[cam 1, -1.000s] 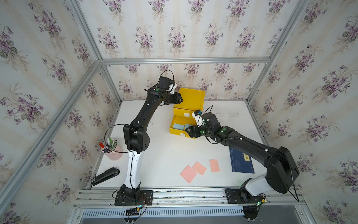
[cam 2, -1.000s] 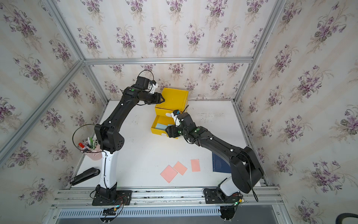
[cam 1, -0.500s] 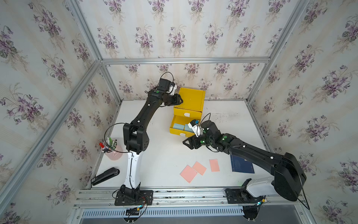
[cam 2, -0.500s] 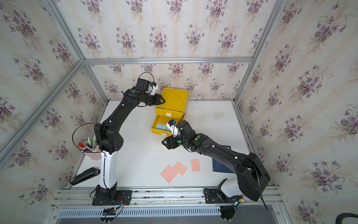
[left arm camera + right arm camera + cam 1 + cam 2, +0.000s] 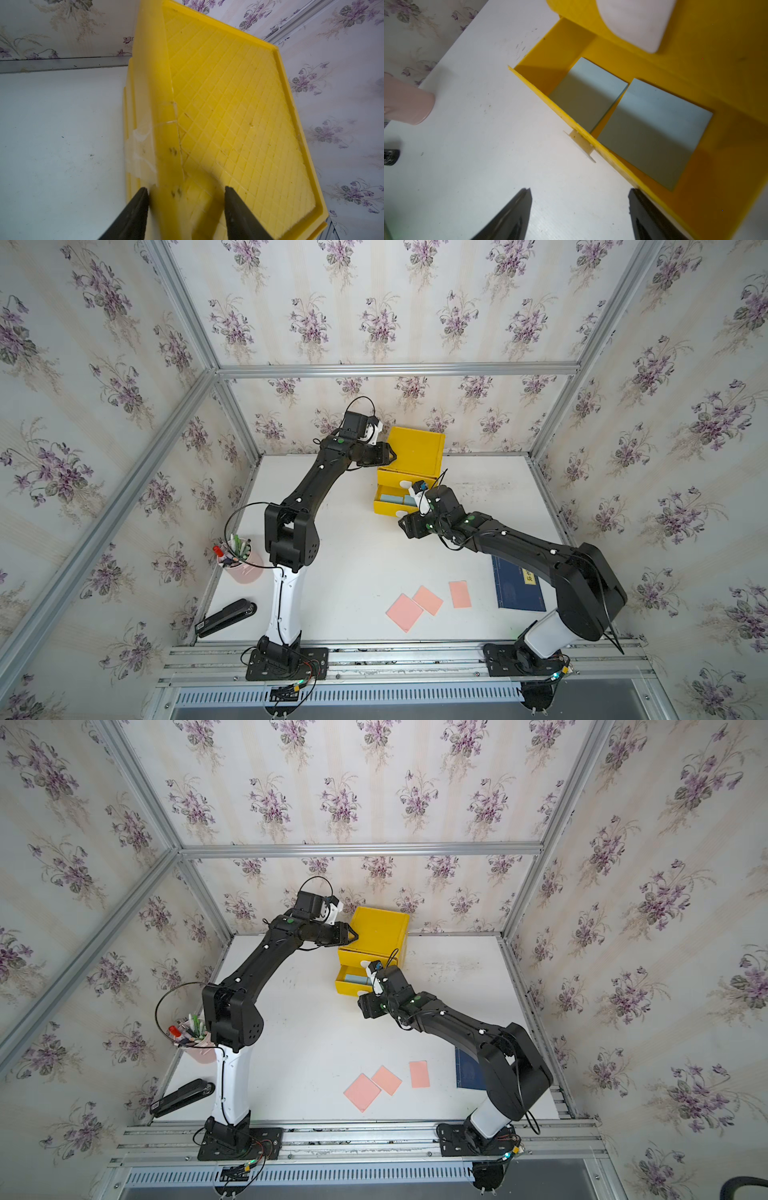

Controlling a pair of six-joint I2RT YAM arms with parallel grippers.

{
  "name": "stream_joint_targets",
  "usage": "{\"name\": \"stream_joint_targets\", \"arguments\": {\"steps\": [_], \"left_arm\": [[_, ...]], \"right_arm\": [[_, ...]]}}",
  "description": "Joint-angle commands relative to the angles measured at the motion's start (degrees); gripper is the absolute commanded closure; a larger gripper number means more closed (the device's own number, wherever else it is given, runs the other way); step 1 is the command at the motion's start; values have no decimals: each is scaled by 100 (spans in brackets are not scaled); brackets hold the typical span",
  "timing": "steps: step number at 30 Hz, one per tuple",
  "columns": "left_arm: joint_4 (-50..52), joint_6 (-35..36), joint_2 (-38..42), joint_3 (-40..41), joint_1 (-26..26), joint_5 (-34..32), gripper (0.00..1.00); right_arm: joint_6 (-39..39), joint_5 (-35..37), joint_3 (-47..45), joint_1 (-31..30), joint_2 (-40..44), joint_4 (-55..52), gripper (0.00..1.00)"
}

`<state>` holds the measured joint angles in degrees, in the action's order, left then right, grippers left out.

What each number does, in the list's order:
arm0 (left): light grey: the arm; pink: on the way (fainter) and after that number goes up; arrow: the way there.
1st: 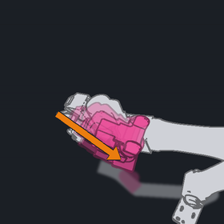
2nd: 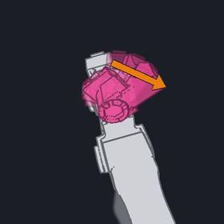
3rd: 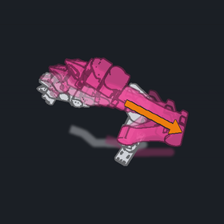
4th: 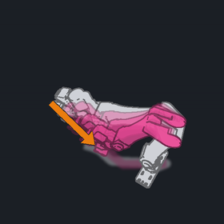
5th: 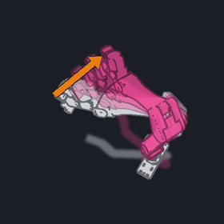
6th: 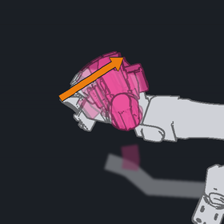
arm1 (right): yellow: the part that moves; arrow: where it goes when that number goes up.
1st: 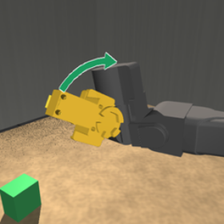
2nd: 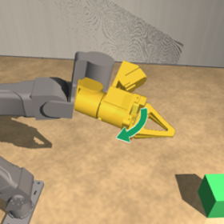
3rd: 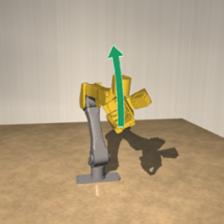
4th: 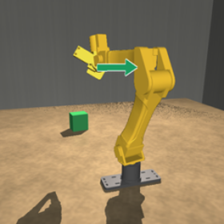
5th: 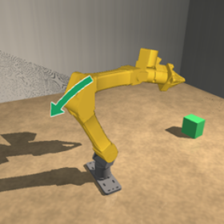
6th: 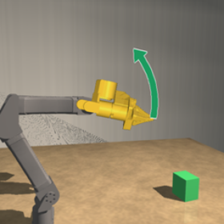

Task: Please put the sticky notes in the drawer by color
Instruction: Close the drawer in the storage box.

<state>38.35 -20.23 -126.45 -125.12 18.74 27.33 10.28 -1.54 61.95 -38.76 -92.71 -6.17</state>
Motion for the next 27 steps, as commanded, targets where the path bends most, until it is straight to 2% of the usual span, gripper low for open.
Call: {"name": "stream_joint_targets", "arguments": {"steps": [1,5,17,20,24,27], "left_arm": [[1020,82,2,191,34,-143,46],[977,61,168,428,42,-169,48],[833,-53,704,1060,57,-193,48],[768,-96,824,1194,59,-176,48],[627,-207,1040,1449,66,-159,47],[551,-219,1123,1526,68,-159,45]], "right_arm": [[-360,815,168,33,-149,210,20],[-598,1302,255,82,-329,419,20],[-1229,1403,320,261,-472,669,19],[-1274,1199,268,363,-372,654,19],[-1492,269,-112,412,47,930,19],[-1053,-128,-450,531,520,1170,19]]}}
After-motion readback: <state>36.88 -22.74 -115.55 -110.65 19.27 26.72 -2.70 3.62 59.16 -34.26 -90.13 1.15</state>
